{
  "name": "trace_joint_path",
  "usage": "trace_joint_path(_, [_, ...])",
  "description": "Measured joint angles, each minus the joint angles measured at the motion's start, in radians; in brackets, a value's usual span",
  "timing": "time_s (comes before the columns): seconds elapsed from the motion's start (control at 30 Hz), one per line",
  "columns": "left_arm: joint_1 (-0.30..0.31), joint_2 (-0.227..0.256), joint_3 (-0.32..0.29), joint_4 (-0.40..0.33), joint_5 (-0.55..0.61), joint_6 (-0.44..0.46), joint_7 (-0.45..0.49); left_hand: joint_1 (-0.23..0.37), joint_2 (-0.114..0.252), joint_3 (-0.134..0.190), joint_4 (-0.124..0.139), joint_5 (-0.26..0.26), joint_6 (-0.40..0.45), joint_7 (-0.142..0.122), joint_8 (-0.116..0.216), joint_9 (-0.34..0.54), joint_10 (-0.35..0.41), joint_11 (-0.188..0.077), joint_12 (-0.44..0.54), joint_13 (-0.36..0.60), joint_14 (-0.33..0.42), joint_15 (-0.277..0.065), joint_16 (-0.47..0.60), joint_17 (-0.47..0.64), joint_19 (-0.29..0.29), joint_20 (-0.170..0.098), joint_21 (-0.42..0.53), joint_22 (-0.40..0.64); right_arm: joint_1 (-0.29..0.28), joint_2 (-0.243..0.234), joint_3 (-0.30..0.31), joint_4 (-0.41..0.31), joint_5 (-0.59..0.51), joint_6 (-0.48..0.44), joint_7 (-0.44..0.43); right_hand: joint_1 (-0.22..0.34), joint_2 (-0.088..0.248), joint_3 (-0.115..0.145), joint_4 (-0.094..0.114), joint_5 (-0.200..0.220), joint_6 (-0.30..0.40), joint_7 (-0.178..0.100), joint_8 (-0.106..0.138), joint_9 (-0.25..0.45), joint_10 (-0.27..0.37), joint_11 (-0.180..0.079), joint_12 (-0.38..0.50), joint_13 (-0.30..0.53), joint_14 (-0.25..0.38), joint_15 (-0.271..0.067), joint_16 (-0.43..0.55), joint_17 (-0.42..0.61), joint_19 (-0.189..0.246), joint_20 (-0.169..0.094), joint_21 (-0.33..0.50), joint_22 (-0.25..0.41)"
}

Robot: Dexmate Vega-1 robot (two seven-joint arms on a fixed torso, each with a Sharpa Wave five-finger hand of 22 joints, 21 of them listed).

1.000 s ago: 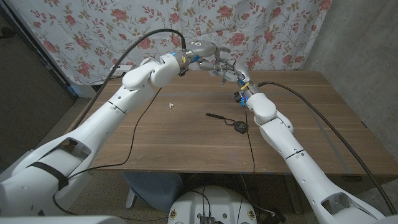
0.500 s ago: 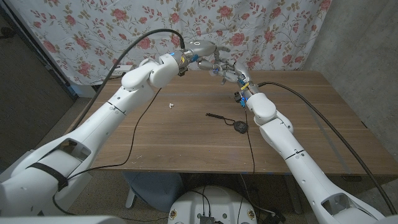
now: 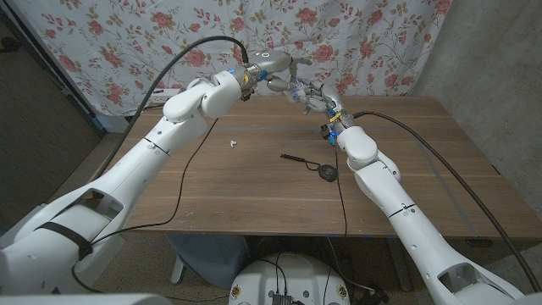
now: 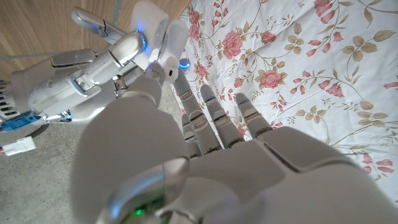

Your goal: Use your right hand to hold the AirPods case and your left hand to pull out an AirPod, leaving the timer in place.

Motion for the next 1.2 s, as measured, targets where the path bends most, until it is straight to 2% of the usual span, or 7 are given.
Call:
trace_joint_path(0.6, [0.007,-0.003,-0.012,-0.008,-0.007,0.014,0.008,0.000,0.000,0.000,0.000,-0.001,0.000,0.000,0.000,0.000,0.000,0.000,0.000,-0.010,0.002,0.002,0.000,0.005,0.005,-0.005,0.000,0.000,0.009,0.000,0.010,0.018,0.007,-0.001,0.000,0.001,0.000,0.000,0.000,0.004,0.000,0.000,0.000,0.000,0.000,0.000,-0.004,0.000,0.002,0.002,0.000,-0.001,0.000,0.000,0.000,0.000])
trace_joint_path(1.2, [0.040,0.018,-0.037,-0.050,0.000,0.054,0.018,0.014,-0.007,-0.004,0.003,-0.002,0.000,0.000,0.000,0.000,0.000,0.000,-0.004,-0.014,0.012,-0.002,0.000,0.009,0.005,-0.005,0.000,0.000,0.014,-0.003,0.021,0.030,0.003,-0.001,-0.016,0.001,0.000,-0.001,0.001,0.003,0.000,0.000,0.000,0.000,-0.002,-0.002,0.000,0.000,0.002,0.002,0.000,0.000,0.000,0.000,0.008,0.000])
